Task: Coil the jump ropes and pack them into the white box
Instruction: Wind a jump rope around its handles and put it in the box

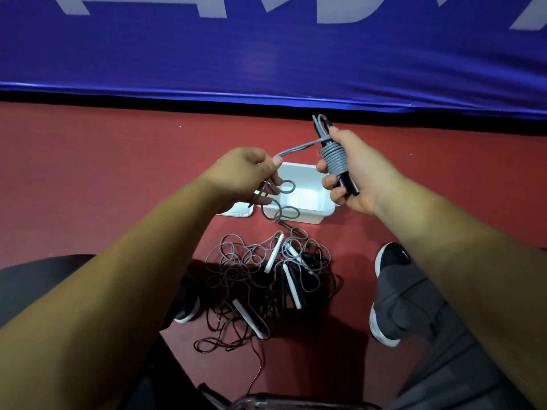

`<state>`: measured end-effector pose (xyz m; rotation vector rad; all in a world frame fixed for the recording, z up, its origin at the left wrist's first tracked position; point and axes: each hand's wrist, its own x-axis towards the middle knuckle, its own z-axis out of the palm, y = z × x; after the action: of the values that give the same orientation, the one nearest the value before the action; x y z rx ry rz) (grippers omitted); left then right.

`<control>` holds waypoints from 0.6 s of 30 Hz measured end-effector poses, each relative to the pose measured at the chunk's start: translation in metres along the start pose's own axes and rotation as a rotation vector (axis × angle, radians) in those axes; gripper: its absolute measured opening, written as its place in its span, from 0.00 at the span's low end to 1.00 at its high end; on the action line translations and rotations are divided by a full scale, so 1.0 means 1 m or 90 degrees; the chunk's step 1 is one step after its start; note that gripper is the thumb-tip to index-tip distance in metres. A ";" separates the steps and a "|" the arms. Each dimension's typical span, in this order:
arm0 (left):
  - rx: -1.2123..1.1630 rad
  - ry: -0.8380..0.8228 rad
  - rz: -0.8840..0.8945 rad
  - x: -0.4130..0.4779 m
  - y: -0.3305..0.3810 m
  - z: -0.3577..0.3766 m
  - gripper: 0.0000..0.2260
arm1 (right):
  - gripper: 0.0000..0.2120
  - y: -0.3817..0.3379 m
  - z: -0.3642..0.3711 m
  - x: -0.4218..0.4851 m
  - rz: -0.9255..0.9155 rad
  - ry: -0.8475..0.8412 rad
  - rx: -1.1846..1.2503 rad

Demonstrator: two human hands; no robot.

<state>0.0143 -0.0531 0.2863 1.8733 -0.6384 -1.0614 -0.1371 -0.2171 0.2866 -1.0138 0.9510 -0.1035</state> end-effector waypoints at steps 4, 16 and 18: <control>-0.112 -0.095 0.004 -0.002 0.001 -0.002 0.05 | 0.18 0.001 -0.005 0.004 0.022 0.035 0.015; -0.102 0.008 0.005 -0.005 0.002 -0.001 0.02 | 0.16 0.000 -0.006 0.006 0.002 0.048 0.039; -0.165 0.013 0.000 -0.005 0.003 -0.002 0.02 | 0.16 0.000 -0.006 0.006 0.001 0.051 0.036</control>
<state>0.0140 -0.0503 0.2918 1.6571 -0.4654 -1.0694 -0.1376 -0.2242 0.2813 -0.9619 1.0157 -0.1699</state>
